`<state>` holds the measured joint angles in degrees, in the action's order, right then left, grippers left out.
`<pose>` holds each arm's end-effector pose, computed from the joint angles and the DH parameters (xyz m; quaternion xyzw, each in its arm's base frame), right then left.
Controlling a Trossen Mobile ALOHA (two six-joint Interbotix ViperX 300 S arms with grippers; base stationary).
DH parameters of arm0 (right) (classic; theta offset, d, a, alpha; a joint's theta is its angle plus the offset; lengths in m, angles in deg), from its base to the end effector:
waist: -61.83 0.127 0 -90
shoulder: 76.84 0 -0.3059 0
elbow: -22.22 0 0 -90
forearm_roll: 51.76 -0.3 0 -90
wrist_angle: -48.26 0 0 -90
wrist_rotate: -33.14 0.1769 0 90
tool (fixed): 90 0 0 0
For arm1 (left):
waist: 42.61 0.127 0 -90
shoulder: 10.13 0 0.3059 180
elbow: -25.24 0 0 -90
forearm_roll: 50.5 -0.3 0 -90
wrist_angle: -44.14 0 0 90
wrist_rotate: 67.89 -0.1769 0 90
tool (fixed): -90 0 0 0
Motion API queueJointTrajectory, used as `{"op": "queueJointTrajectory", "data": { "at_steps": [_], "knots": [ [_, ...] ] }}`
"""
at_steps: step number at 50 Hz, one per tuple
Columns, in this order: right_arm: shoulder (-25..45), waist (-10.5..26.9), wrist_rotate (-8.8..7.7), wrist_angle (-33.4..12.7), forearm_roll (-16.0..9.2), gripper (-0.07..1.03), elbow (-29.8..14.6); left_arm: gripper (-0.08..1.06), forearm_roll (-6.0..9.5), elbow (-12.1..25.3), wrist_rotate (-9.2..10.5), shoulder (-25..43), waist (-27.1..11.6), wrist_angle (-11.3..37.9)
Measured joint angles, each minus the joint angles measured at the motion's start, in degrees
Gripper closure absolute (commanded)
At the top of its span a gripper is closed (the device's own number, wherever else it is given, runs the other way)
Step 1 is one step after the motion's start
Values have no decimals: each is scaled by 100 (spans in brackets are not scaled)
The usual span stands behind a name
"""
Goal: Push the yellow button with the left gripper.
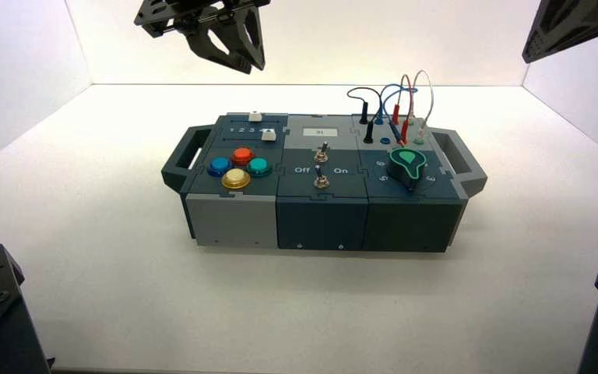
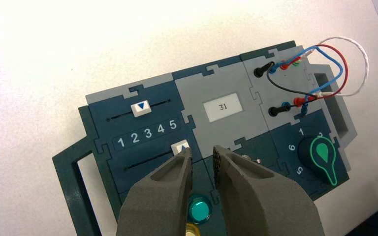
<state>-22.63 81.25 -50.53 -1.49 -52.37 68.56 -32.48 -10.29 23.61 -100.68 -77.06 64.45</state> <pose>0.1916 0.0691 0.1666 -0.0326 0.5033 0.1200 0.8551 0.2740 -0.2110 0.1179 -0.0237 0.4868 -0.2336 0.8414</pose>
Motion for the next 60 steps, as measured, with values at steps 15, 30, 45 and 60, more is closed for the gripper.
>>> {"op": "queueJointTrajectory", "data": {
  "at_steps": [15,30,45,60],
  "knots": [
    [-53,0,-35,-18,0,99,0,75,0,0,18,0,0,-9],
    [-132,0,-53,-35,-9,99,-9,91,0,-9,18,0,-9,-9],
    [-97,0,-53,-62,-132,99,-53,100,-9,-53,-26,88,0,396],
    [114,0,-9,-202,-176,99,-167,100,0,-439,-9,-141,-9,747]
  ]
}}
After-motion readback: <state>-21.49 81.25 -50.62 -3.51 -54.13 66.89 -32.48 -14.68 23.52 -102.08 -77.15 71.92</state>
